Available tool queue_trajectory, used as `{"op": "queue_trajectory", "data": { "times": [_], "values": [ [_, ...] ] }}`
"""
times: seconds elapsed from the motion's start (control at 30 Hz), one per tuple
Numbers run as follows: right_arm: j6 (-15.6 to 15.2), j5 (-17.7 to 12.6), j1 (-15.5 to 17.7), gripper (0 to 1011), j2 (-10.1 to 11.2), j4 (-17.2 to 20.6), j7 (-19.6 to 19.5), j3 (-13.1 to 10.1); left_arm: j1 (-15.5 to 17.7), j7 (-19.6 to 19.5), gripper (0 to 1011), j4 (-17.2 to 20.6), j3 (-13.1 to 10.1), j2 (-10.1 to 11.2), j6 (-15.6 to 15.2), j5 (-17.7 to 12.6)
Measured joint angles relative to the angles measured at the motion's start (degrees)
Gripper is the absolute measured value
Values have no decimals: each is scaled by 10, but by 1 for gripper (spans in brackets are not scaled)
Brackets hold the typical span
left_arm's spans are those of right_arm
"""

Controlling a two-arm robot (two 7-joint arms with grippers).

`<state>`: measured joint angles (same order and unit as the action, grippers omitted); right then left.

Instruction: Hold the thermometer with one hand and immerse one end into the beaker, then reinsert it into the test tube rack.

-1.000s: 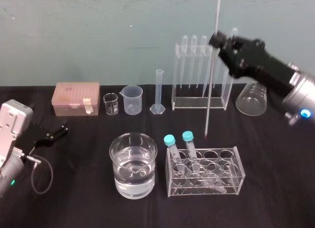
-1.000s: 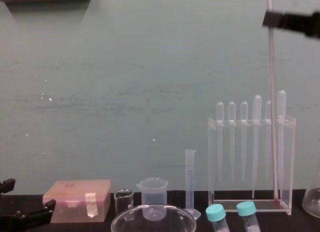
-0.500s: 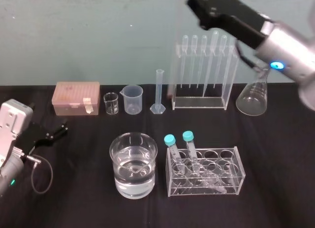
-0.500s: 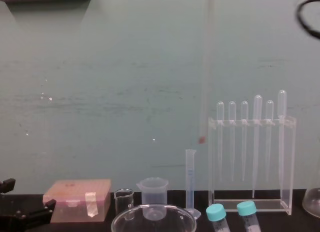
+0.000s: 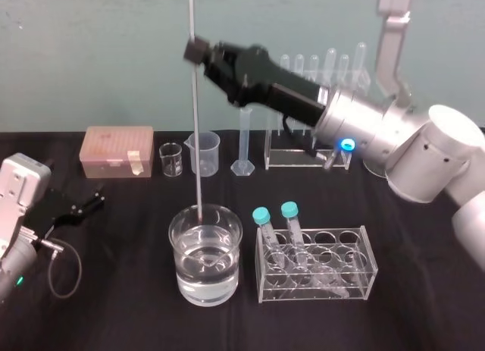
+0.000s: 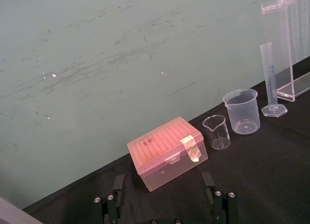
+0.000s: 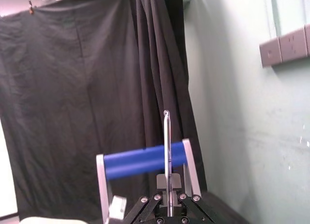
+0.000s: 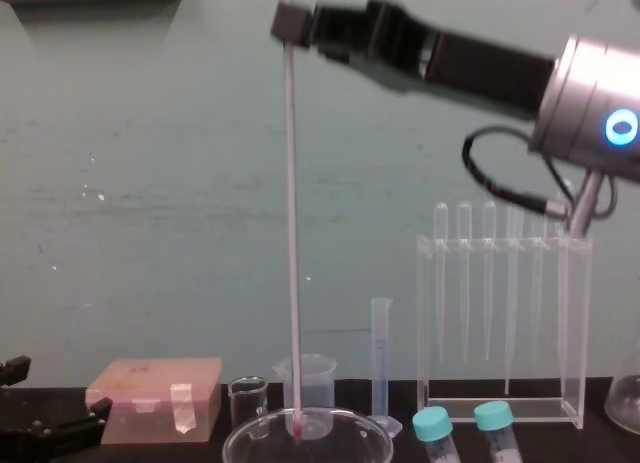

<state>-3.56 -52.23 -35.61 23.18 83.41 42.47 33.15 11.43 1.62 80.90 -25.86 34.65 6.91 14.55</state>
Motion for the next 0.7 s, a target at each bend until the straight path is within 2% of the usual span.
{"op": "queue_trajectory", "data": {
  "times": [0.23,0.4,0.7],
  "values": [
    [31,15,8,53,0,-39,32,27,0,0,1008,0,0,0,0,0],
    [55,36,16,53,0,-63,58,45,0,0,1008,0,0,0,0,0],
    [67,54,22,53,-7,-86,63,50,0,0,1008,0,0,0,0,0]
  ]
}}
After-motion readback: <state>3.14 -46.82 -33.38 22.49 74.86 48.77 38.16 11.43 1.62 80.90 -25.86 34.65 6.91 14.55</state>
